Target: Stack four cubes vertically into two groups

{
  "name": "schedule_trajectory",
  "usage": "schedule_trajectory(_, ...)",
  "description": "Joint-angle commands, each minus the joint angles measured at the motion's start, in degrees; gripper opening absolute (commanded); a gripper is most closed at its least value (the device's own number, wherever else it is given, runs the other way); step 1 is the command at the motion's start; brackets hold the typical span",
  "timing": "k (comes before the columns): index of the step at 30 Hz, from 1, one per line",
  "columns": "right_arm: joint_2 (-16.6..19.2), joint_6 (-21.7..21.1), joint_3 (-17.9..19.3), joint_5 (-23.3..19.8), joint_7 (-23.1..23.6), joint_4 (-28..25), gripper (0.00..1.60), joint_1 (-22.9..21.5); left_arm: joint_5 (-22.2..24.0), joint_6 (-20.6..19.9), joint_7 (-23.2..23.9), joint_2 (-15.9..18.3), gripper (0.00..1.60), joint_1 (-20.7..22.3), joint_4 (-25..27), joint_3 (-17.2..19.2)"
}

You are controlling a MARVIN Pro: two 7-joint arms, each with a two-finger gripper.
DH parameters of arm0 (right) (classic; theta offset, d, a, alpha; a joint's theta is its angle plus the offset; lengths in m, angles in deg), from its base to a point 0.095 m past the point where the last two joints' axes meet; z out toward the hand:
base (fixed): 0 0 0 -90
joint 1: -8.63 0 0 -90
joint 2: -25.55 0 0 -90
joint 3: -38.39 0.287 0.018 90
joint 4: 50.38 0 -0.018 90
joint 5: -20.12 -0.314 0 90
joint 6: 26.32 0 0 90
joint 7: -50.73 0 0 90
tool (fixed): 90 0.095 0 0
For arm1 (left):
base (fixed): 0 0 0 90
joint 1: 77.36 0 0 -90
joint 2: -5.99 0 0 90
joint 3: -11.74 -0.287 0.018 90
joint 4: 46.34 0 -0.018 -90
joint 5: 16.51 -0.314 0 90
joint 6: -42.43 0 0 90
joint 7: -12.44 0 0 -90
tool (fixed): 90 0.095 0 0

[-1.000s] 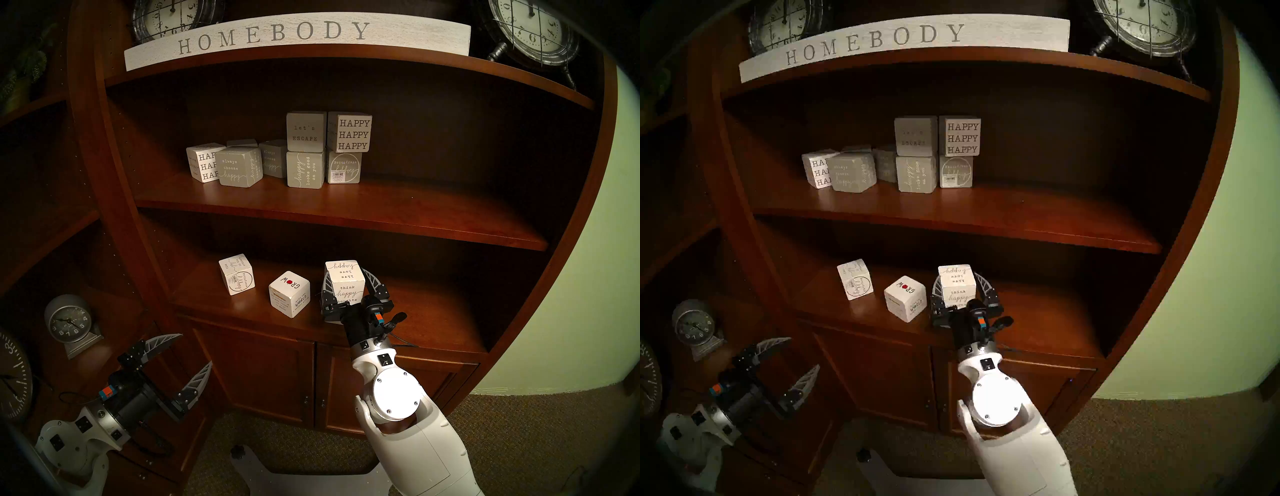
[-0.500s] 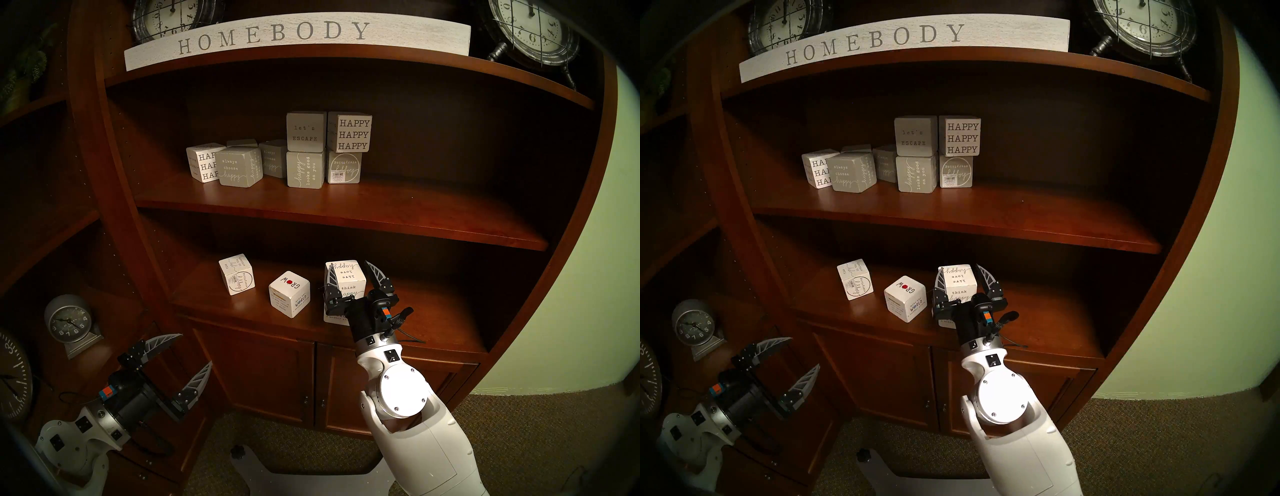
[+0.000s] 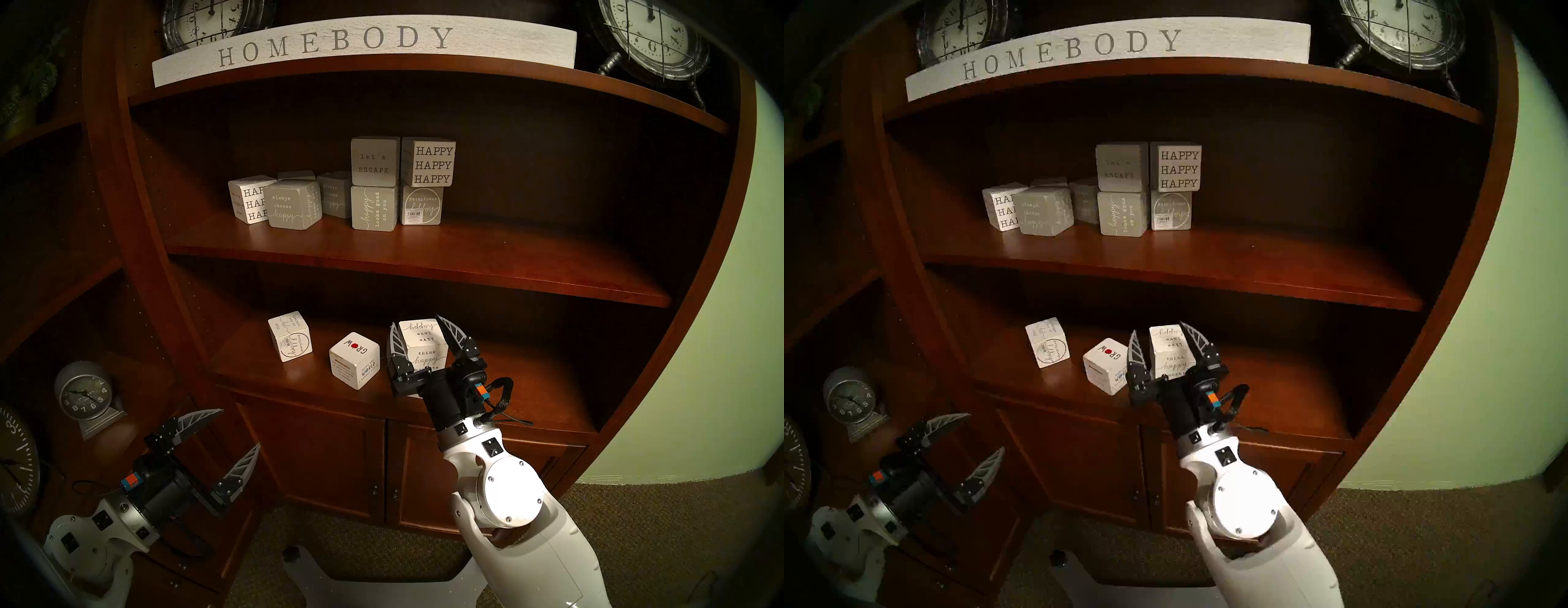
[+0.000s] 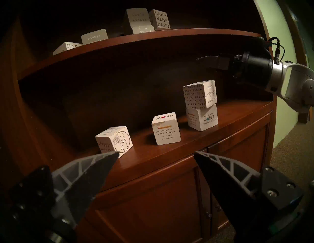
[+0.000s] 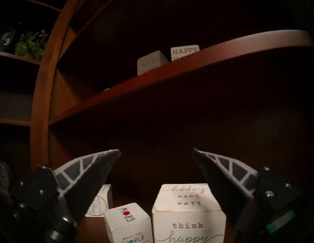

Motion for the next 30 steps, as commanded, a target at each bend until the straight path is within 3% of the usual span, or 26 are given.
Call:
schedule_trajectory(1,6.19,1.63,1.79,0.78,6.45,-3.25,1.60,4.11,0.02,0.11,0.02,0.07,1.60,0.17,0.63,0.02)
schedule_trajectory(5,9.88,2.26,5.27,-0.89,11.69,-1.69,1.60,4.24,0.03,0.12,0.03,0.08,1.60,0.19,0.57,0.01)
schedule_trajectory(11,13.66,4.11,8.58,0.04,17.49,-0.87,1.60,6.19,0.03,0.13,0.05,0.08,1.60,0.23,0.47,0.00)
schedule_trajectory(21,20.80,8.85,9.35,-0.65,28.34,-1.54,1.60,11.72,0.04,0.15,0.08,0.08,1.60,0.28,0.42,-0.02)
schedule_trajectory(30,27.03,14.06,10.14,-4.63,38.01,1.87,1.60,11.39,0.03,0.14,0.10,0.06,1.60,0.29,0.51,-0.01)
